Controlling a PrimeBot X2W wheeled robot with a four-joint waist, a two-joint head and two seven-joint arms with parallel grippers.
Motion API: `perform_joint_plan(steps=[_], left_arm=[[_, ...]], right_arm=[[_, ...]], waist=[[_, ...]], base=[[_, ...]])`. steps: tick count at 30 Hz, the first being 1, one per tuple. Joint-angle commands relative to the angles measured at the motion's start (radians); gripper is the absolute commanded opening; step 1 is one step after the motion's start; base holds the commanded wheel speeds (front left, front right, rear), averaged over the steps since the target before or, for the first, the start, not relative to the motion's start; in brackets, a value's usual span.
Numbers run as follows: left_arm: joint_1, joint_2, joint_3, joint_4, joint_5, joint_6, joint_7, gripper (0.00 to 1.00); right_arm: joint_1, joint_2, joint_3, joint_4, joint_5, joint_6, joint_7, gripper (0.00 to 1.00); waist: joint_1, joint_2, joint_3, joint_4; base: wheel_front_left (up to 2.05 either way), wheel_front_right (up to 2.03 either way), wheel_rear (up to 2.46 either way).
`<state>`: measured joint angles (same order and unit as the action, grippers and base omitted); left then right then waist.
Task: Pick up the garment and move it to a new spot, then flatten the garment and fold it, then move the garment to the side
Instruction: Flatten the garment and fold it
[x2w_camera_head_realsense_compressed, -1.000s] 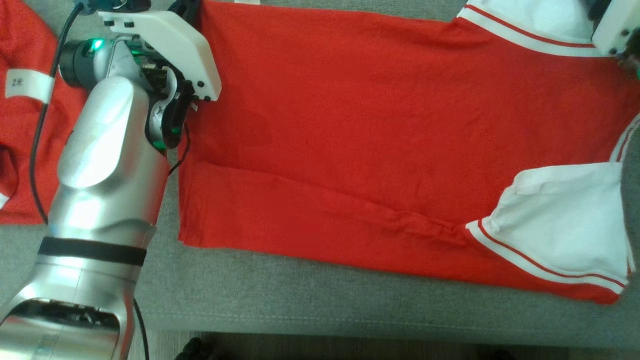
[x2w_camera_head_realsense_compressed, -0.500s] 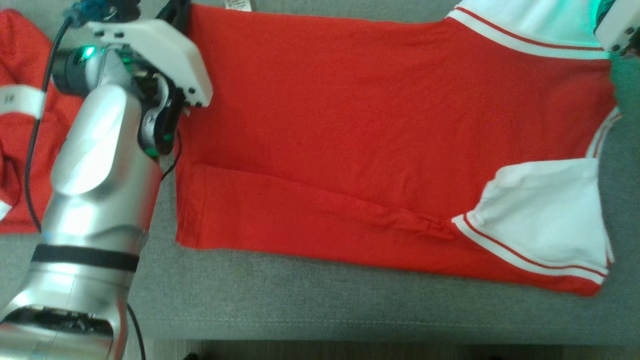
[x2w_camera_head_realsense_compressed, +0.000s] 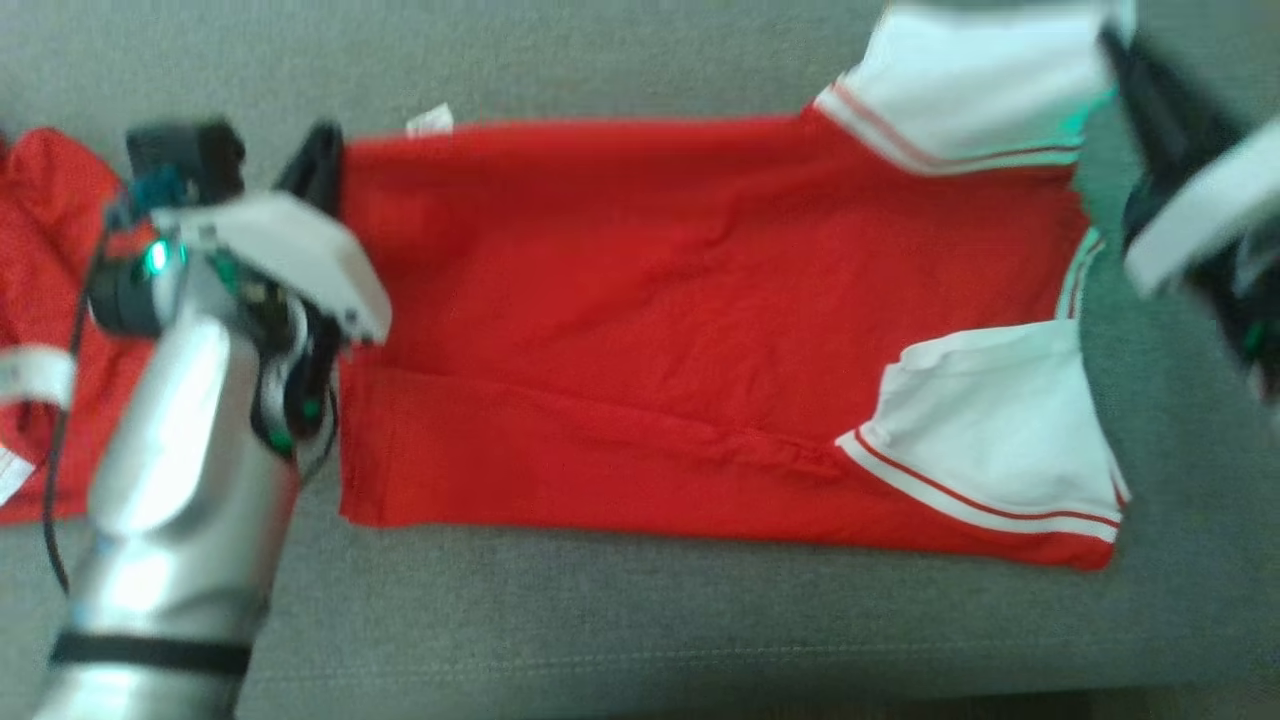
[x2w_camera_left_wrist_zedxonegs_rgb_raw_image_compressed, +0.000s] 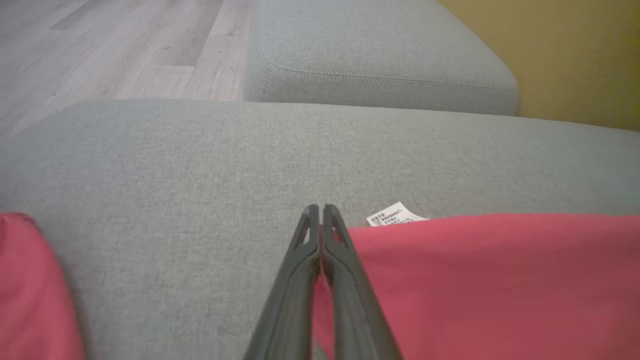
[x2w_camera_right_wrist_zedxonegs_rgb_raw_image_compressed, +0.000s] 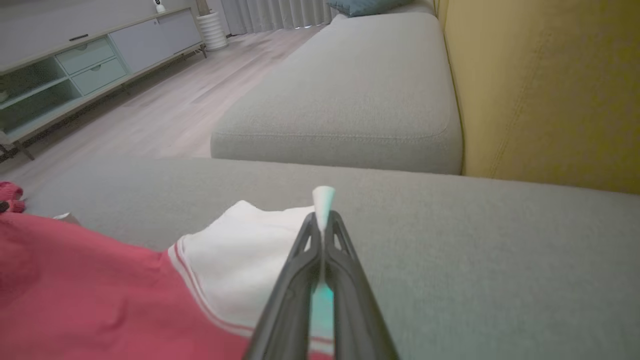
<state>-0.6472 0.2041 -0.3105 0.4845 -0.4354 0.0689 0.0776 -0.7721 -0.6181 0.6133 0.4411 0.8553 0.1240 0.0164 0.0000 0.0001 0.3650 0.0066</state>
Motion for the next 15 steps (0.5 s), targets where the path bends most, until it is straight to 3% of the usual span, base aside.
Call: perform_joint_plan(steps=[1, 15], left_arm=[[0.001, 0.042, 0.035, -0.036, -0.004, 0.007, -0.006, 0.00], [0.285, 0.066, 0.069, -0.130, -0.054, 0.051, -0.052, 0.00]], right_arm=[[0.047, -0.024, -0.006, -0.028, 0.010, 0.007, -0.012, 0.00], [0.479, 0.086, -0.139, -0.145, -0.011, 0.007, -0.052, 0.00]], waist=[[0.0000, -0.0001, -0.018, -0.013], [0.0000, -0.0001, -0.084, -0.062]], base=[[0.00, 0.00, 0.00], [0.00, 0.00, 0.00]])
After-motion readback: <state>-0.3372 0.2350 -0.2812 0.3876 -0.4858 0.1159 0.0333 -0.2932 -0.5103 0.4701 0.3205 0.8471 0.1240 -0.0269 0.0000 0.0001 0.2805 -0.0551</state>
